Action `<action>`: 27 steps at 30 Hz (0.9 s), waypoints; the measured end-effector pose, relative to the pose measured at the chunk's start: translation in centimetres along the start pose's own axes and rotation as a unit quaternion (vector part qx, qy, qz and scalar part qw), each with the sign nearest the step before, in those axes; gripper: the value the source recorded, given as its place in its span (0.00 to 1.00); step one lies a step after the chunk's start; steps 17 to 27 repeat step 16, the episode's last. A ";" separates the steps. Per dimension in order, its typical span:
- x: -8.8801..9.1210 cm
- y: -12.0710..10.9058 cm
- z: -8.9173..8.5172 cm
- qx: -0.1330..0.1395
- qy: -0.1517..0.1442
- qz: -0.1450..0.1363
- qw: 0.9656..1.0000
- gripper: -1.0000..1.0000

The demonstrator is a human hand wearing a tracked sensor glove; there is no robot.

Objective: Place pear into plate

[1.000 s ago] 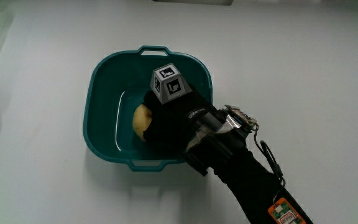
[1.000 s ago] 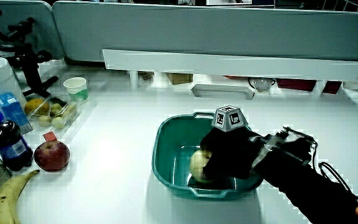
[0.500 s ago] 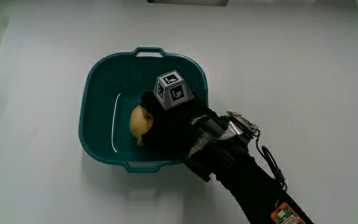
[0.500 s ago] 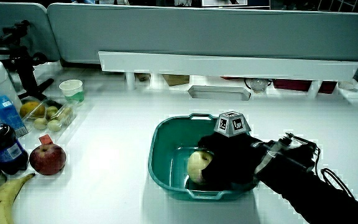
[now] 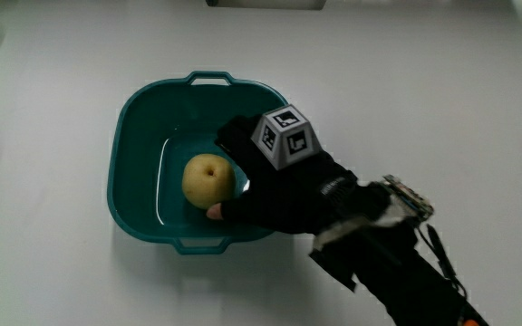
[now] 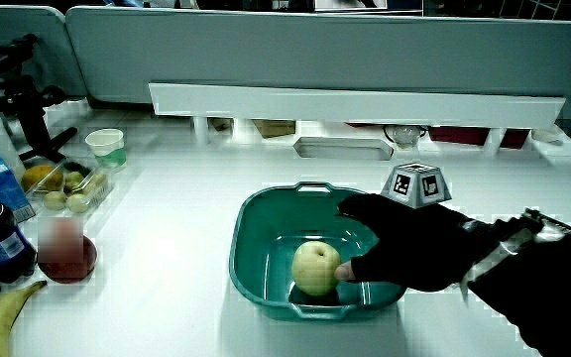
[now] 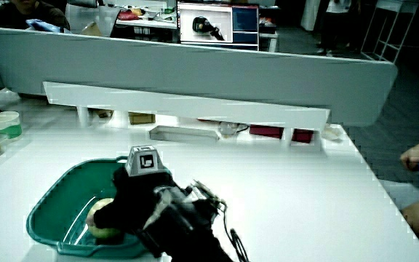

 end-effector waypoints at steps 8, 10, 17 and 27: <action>1.3 -5.1 0.2 0.009 -0.044 0.000 0.999 0.00; 0.9 -6.7 0.7 0.008 -0.055 0.029 0.998 0.00; 0.6 -10.3 0.8 -0.004 -0.084 0.028 0.996 0.00; 0.6 -10.3 0.8 -0.004 -0.084 0.028 0.996 0.00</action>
